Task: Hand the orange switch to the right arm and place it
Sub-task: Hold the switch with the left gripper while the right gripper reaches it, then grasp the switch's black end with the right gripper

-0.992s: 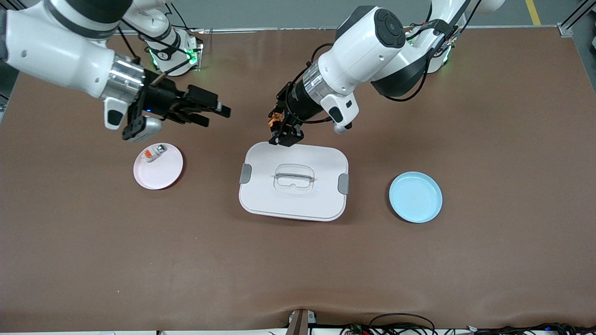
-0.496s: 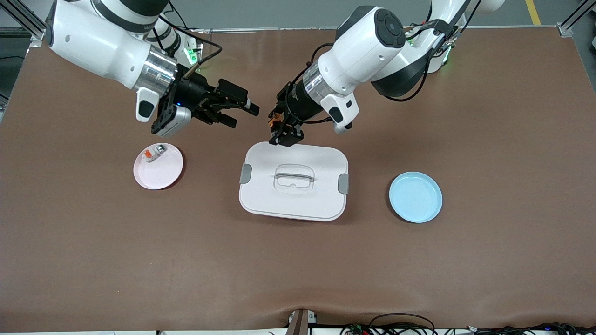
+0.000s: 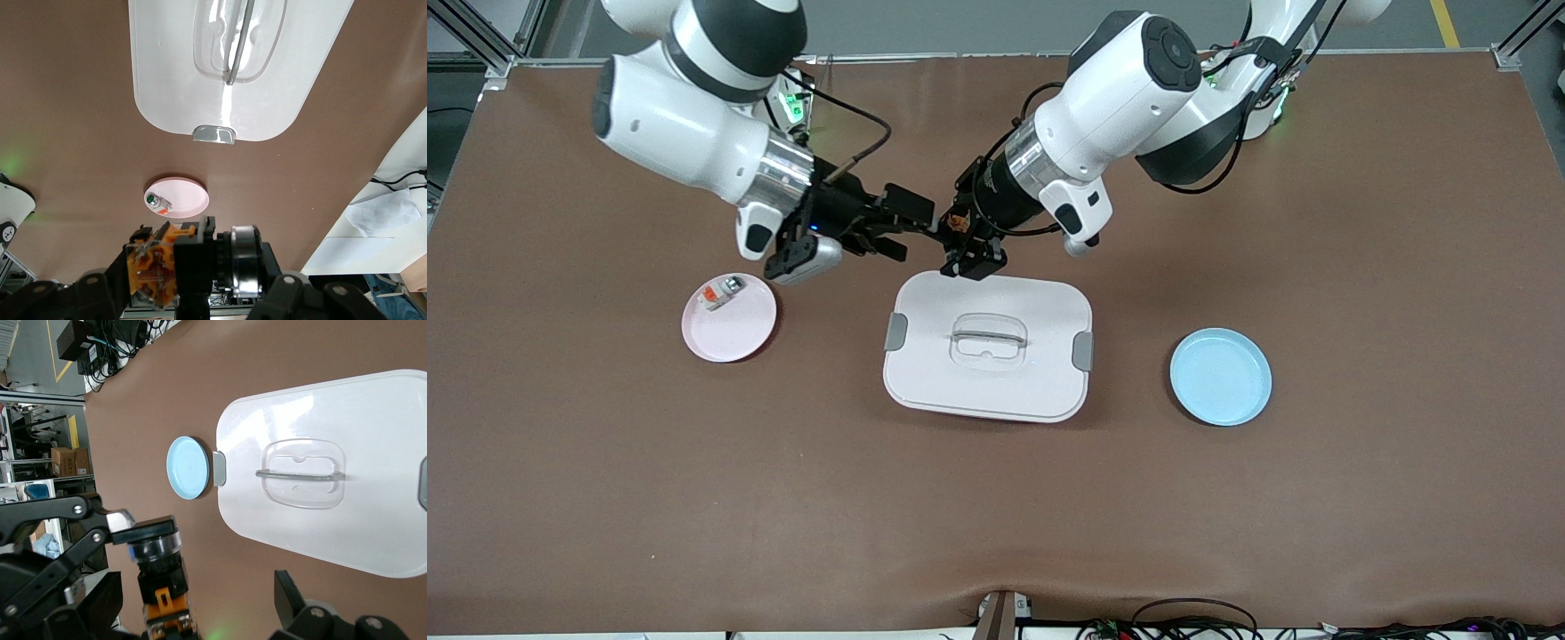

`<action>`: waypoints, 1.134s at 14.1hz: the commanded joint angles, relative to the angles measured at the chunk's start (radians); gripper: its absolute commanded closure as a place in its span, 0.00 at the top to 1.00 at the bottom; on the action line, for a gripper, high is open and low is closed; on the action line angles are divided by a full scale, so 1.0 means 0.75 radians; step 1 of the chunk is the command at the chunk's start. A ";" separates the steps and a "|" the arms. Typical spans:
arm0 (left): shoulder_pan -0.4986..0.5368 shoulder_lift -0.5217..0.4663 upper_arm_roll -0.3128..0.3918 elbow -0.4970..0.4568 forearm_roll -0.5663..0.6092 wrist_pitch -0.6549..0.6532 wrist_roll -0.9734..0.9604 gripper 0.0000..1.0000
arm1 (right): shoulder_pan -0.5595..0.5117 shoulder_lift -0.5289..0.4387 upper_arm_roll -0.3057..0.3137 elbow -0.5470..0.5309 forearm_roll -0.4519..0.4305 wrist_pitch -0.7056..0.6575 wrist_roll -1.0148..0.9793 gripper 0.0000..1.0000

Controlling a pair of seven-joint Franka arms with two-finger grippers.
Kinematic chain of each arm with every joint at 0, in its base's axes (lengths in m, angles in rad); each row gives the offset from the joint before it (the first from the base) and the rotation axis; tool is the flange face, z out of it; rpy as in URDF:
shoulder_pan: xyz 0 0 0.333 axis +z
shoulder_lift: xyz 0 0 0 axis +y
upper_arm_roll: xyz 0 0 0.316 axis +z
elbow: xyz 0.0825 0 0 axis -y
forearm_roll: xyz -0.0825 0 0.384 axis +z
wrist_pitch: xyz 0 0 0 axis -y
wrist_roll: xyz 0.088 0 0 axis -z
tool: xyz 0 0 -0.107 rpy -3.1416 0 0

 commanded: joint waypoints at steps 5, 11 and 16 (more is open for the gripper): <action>-0.014 0.007 0.006 0.022 0.033 0.007 -0.033 0.32 | 0.056 0.029 -0.014 0.010 0.013 0.049 0.067 1.00; -0.016 0.005 0.006 0.020 0.031 0.007 -0.031 0.32 | 0.069 0.025 -0.014 0.019 0.013 0.045 0.092 1.00; -0.016 0.003 0.006 0.020 0.031 0.007 -0.031 0.33 | 0.071 0.014 -0.014 0.019 0.010 0.037 0.114 0.60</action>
